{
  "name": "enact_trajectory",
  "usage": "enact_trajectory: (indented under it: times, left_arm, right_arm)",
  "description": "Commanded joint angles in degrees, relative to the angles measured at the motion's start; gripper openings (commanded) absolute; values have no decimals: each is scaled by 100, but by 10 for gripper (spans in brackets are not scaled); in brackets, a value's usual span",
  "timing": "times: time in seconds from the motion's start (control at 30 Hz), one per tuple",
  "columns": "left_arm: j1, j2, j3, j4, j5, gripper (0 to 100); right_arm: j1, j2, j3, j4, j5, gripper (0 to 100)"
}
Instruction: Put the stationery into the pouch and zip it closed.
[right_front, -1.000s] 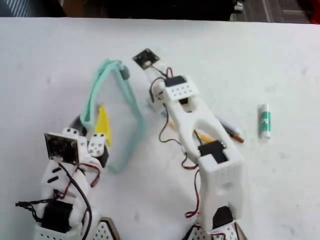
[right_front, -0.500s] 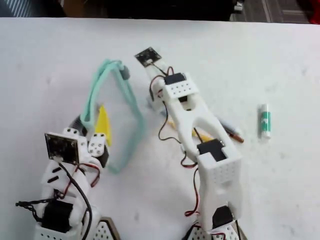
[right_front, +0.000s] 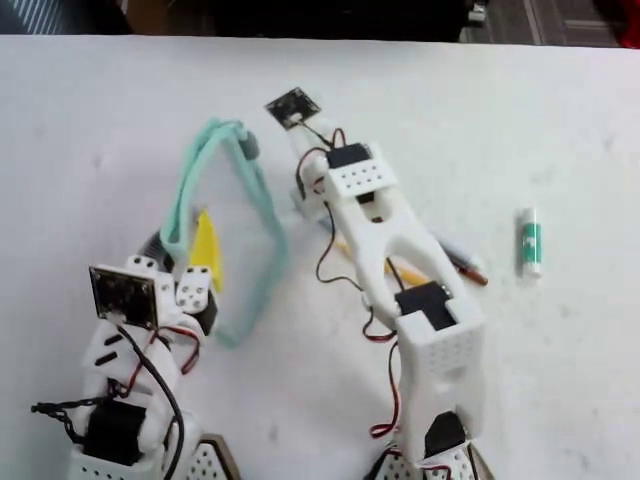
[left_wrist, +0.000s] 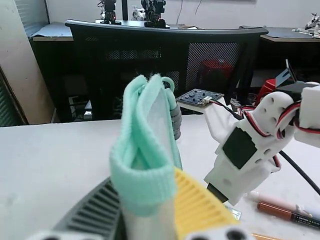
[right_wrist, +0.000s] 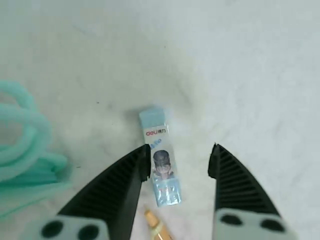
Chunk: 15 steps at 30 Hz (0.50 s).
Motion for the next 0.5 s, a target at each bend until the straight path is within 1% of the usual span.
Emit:
enact_trajectory:
  times: [0.0,0.17,0.47]
  left_arm:
    - [-127,-13,53,149,0,24]
    - [-127,-13,53,149,0,24]
    - [-127,-13,53,149,0,24]
  right_arm:
    - [-57,-145,-237,13,-44,176]
    - [-57,233,-255,-259,-44,176]
    - [-57,330,-246,-462,-44,176]
